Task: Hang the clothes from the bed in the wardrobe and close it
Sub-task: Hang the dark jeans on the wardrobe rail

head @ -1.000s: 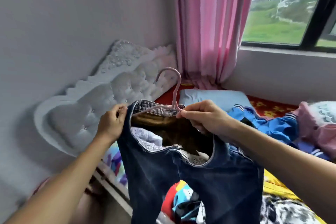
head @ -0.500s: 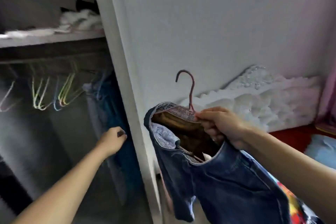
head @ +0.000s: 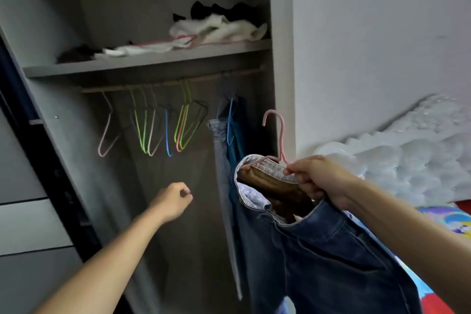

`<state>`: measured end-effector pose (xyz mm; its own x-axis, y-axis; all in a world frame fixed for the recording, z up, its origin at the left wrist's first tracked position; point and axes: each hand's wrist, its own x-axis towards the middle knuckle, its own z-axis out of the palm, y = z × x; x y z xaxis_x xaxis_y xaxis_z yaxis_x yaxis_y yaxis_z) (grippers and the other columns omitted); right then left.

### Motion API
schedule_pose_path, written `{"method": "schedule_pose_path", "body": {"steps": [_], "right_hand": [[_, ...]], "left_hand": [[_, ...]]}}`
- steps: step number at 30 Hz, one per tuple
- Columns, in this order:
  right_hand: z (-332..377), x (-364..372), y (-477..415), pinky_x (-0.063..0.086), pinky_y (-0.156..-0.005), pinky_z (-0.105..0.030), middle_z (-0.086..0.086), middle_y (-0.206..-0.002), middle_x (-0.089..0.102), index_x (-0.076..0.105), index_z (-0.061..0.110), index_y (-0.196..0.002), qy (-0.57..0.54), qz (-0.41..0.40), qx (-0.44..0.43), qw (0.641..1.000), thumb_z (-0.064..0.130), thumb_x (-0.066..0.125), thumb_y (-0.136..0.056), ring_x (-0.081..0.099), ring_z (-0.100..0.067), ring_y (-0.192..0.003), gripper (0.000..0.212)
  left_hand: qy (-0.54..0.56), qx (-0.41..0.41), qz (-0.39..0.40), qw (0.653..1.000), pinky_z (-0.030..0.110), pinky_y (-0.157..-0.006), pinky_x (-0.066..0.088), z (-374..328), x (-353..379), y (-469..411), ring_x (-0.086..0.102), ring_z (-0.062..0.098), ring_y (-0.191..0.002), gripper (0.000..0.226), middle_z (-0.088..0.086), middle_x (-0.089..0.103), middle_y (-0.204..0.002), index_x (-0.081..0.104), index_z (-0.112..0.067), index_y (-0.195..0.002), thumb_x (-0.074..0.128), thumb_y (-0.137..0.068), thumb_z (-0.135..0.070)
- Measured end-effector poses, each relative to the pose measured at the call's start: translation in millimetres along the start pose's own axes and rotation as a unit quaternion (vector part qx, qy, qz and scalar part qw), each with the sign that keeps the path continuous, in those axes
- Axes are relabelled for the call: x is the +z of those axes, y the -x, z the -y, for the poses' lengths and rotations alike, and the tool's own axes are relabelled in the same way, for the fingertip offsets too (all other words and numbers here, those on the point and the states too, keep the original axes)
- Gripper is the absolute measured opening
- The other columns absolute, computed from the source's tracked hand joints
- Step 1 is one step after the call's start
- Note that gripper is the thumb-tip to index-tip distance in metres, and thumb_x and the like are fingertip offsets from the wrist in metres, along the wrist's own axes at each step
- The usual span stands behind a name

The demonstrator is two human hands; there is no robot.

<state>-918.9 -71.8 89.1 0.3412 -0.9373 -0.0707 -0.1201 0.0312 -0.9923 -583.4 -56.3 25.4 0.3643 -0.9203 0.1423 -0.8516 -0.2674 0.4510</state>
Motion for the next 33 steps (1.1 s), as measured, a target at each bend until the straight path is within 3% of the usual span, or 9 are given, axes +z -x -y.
{"method": "schedule_pose_path", "body": {"steps": [8, 12, 15, 18, 22, 26, 33], "right_hand": [[16.2, 77.1, -35.2, 0.015, -0.036, -0.017, 0.006, -0.050, 0.028, 0.062, 0.005, -0.089, 0.016, 0.064, 0.030, 0.997, 0.017, 0.050, -0.098, 0.020, -0.007, -0.041, 0.019], [20.0, 109.7, -76.1, 0.016, -0.035, -0.017, 0.007, -0.050, 0.029, 0.062, 0.005, -0.091, -0.022, 0.071, 0.040, 0.996, 0.016, 0.048, -0.098, 0.021, -0.005, -0.039, 0.019], [23.1, 132.2, -113.7, 0.017, -0.035, -0.016, 0.008, -0.050, 0.034, 0.059, 0.004, -0.095, -0.058, 0.066, 0.043, 0.995, 0.012, 0.044, -0.098, 0.024, -0.004, -0.038, 0.017], [28.9, 147.1, -153.0, 0.020, -0.033, -0.015, 0.006, -0.051, 0.039, 0.057, 0.003, -0.097, -0.102, 0.055, 0.041, 0.992, 0.008, 0.044, -0.097, 0.028, -0.004, -0.037, 0.014], [40.4, 161.6, -191.7, 0.022, -0.032, -0.015, 0.002, -0.053, 0.043, 0.054, 0.003, -0.098, -0.153, 0.034, 0.032, 0.987, 0.003, 0.046, -0.096, 0.032, -0.004, -0.036, 0.009], [60.2, 184.4, -223.1, 0.020, -0.034, -0.014, 0.000, -0.056, 0.042, 0.053, 0.006, -0.095, -0.196, 0.026, 0.022, 0.980, -0.001, 0.045, -0.095, 0.032, -0.004, -0.037, 0.010], [95.4, 215.9, -289.7, 0.020, -0.030, -0.015, -0.001, -0.057, 0.043, 0.051, 0.005, -0.090, -0.184, -0.051, -0.048, 0.980, -0.002, 0.038, -0.095, 0.033, -0.004, -0.035, 0.015]], "left_hand": [[0.020, -0.006, -0.037, 0.999, 0.030, -0.081, 0.049, 60.8, -28.6, -44.0, 0.063, 0.023, -0.093, 0.006, -0.003, 0.064, -0.086, 0.064, -0.025, -0.089, 0.062, -0.086, -0.030], [0.029, 0.008, -0.096, 0.995, 0.033, -0.079, 0.050, 69.9, -42.6, -82.4, 0.062, 0.024, -0.091, 0.008, -0.004, 0.064, -0.086, 0.062, -0.028, -0.094, 0.058, -0.087, -0.029], [0.010, 0.079, -0.185, 0.980, 0.031, -0.072, 0.045, 57.7, -59.4, -119.1, 0.059, 0.023, -0.089, 0.018, -0.001, 0.063, -0.097, 0.061, -0.022, -0.107, 0.054, -0.091, -0.022], [-0.055, 0.187, -0.225, 0.955, 0.035, -0.077, 0.043, 35.0, -71.9, -161.8, 0.054, 0.026, -0.102, 0.025, 0.003, 0.055, -0.112, 0.060, -0.018, -0.116, 0.049, -0.093, -0.018], [-0.207, 0.288, -0.180, 0.918, 0.041, -0.093, 0.039, 6.7, -73.6, -216.5, 0.044, 0.027, -0.117, 0.033, 0.005, 0.050, -0.126, 0.057, -0.021, -0.125, 0.047, -0.093, -0.022], [-0.357, 0.281, -0.091, 0.886, 0.042, -0.100, 0.031, 10.3, -73.5, -261.4, 0.033, 0.026, -0.130, 0.038, 0.005, 0.042, -0.139, 0.055, -0.025, -0.128, 0.046, -0.092, -0.031], [-0.350, 0.266, -0.046, 0.897, 0.042, -0.105, 0.030, 65.0, -96.2, -317.1, 0.036, 0.027, -0.132, 0.037, 0.008, 0.043, -0.138, 0.056, -0.021, -0.127, 0.046, -0.093, -0.032]]}}
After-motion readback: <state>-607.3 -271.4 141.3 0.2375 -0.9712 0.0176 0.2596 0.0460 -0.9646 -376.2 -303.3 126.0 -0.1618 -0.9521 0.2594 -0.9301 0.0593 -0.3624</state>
